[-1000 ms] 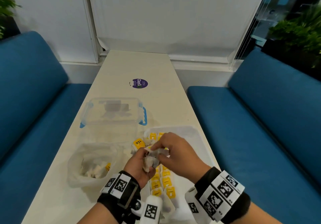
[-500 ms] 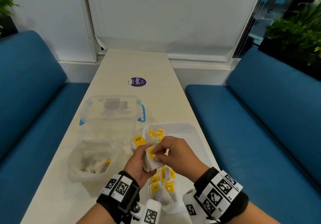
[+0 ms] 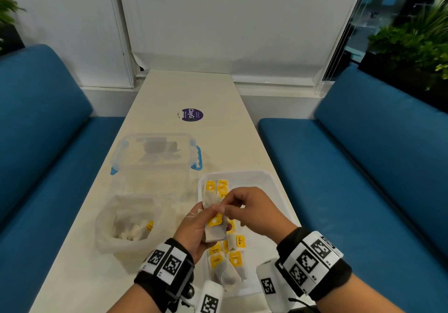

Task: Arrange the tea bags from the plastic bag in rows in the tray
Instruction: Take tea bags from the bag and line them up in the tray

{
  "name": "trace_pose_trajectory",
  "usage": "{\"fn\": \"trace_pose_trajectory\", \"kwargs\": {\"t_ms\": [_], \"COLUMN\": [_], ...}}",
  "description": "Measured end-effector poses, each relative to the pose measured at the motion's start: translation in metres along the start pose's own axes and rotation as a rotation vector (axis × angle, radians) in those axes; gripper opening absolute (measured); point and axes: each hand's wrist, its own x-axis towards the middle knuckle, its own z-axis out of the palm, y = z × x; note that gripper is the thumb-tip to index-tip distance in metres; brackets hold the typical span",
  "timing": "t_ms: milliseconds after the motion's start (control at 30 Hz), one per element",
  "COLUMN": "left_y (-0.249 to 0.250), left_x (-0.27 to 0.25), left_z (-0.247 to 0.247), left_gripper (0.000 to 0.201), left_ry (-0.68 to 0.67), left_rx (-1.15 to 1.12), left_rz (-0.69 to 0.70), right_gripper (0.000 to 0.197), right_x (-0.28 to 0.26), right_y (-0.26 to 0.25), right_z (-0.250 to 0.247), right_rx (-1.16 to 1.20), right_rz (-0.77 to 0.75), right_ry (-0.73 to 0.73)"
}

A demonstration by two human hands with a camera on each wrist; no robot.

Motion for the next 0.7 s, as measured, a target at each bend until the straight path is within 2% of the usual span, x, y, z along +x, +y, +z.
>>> {"fn": "trace_pose_trajectory", "kwargs": {"t_ms": [100,200,267,367,500,600,700], "left_y": [0.006,0.015,0.021,0.026,0.025,0.022,0.022], "left_x": [0.001,0.001,-0.001,-0.006,-0.01,-0.013,-0.019], "left_z": [-0.007,-0.022,-0.035,-0.054,-0.074,-0.083,-0.089], "left_gripper": [0.007,0.009,0.012,0.014,0.013,0.013,0.015], "left_ry": [0.065,0.139,0.186,0.255,0.321,0.338,0.331], "left_rx": [-0.04,-0.103,-0.141,-0.177,-0.2,-0.192,-0.193], "left_rz": [-0.006,0.034,0.067,0.082,0.061,0.036,0.027], "right_gripper": [0.022,0.011,0.005,0.024,0.048,0.045,0.03], "right_x": [0.009,0.022,0.033,0.055,0.081,0.092,0.096], "right_y": [0.004,0.009,0.007,0.0,0.0,0.005,0.009], "right_z": [-0.004,-0.001,0.009,0.035,0.077,0.101,0.115], "right_rx": [-0.02,-0.154,-0.283,-0.573,-1.174,-1.475,-1.579], "right_rz": [0.041,0.077,0.07,-0.024,-0.185,-0.181,-0.052], "right_ry": [0.085,0.036,-0.034,-0.181,-0.418,-0.572,-0.691]}}
